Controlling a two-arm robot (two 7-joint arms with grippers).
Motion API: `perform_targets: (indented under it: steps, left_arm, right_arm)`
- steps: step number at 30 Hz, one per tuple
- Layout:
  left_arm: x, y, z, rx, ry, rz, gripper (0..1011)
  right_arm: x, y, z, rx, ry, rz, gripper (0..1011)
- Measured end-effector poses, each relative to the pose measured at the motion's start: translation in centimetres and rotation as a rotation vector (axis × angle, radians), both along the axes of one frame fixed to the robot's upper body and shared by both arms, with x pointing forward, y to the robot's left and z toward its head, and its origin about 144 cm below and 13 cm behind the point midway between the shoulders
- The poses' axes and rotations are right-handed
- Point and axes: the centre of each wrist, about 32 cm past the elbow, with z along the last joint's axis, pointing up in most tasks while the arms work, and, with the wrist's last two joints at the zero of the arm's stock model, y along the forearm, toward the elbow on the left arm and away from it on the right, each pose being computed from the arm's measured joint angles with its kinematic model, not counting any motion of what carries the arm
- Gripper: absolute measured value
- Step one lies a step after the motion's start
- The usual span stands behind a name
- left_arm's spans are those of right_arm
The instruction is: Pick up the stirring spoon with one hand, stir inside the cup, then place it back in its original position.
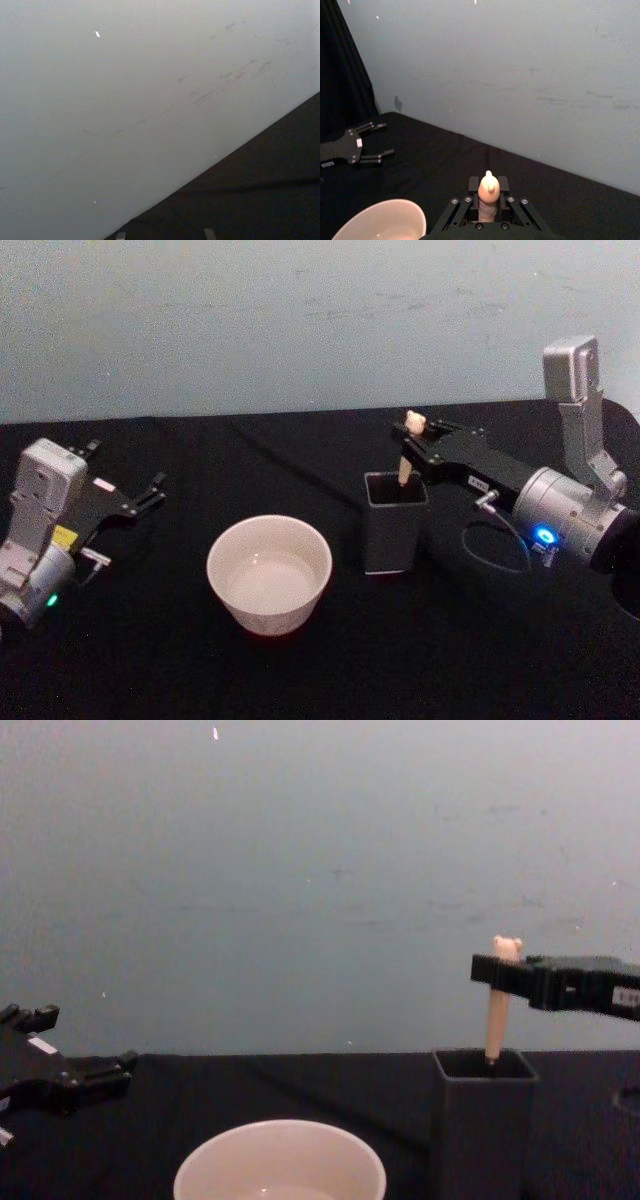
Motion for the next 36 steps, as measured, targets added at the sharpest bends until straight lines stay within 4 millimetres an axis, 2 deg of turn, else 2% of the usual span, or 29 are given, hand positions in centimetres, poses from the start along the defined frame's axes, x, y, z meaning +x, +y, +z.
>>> perform_targets:
  steps: [16,36]
  left_arm:
    - [0.0,0.0,0.0,0.0,0.0,0.0,1001]
    - [0.0,0.0,0.0,0.0,0.0,0.0,1001]
  right_arm:
    - [-0.2,0.3,-1.6,-0.021,0.069,-0.006,223]
    - [-1.0,-0.3,-1.6,0.0,0.085,-0.018,223]
